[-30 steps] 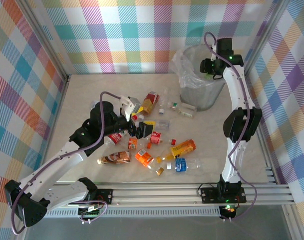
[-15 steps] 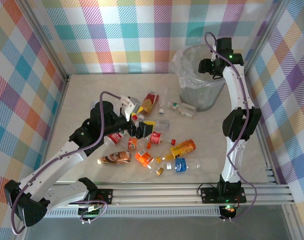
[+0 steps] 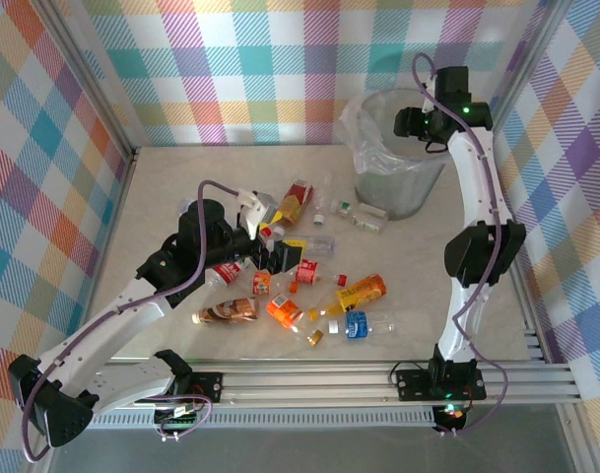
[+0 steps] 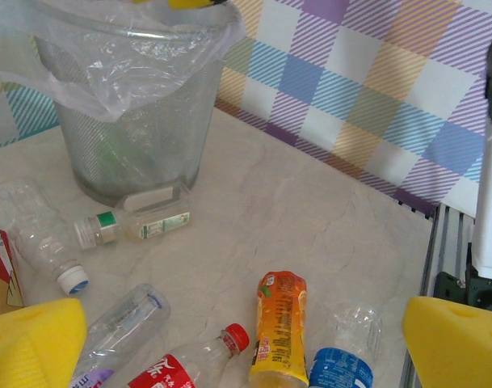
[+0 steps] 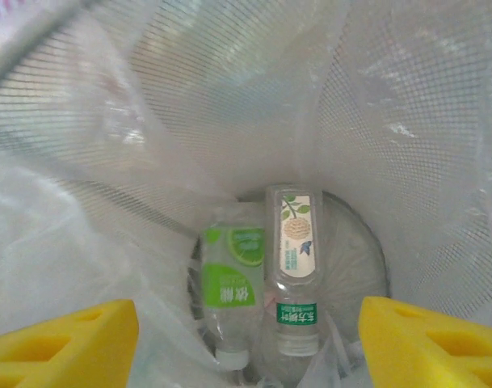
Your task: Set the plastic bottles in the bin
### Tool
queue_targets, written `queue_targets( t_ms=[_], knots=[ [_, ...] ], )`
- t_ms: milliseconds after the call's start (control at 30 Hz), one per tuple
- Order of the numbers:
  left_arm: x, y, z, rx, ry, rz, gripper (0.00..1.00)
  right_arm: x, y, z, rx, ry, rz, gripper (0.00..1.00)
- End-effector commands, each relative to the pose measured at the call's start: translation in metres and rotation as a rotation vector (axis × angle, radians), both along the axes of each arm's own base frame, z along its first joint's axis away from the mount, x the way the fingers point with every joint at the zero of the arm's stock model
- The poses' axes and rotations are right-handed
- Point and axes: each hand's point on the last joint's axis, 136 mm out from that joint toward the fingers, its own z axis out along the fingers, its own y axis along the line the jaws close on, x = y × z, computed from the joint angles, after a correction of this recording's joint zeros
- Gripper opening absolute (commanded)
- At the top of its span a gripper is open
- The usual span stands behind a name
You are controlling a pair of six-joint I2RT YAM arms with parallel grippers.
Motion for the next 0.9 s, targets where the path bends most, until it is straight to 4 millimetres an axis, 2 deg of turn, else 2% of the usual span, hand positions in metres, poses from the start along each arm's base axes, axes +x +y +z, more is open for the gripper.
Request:
queue_targets(
  t_ms=[0, 200, 300, 433, 667, 867],
  knots=[
    [-0.001, 0.0, 0.02, -0.03, -0.03, -0.001, 1.0, -0.019, 0.015, 0.048, 0.022, -0.115, 0.065, 0.72],
    [-0.003, 0.002, 0.022, -0.02, -0.041, -0.004, 1.0, -0.057, 0.042, 0.066, -0.02, -0.167, 0.149, 0.72],
    [-0.011, 0.003, 0.023, -0.001, -0.049, -0.038, 1.0, -0.084, 0.058, 0.072, -0.049, -0.192, 0.19, 0.72],
    [-0.019, 0.003, 0.02, 0.048, -0.033, -0.079, 1.0, -0.13, 0.09, 0.065, -0.027, -0.192, 0.289, 0.72],
    [-0.034, 0.005, 0.026, 0.063, -0.058, -0.142, 1.0, -0.213, 0.132, 0.013, 0.034, -0.068, 0.469, 0.72],
    [-0.049, 0.001, 0.028, 0.073, -0.057, -0.235, 1.0, -0.276, 0.132, -0.034, 0.083, 0.087, 0.473, 0.7]
  ],
)
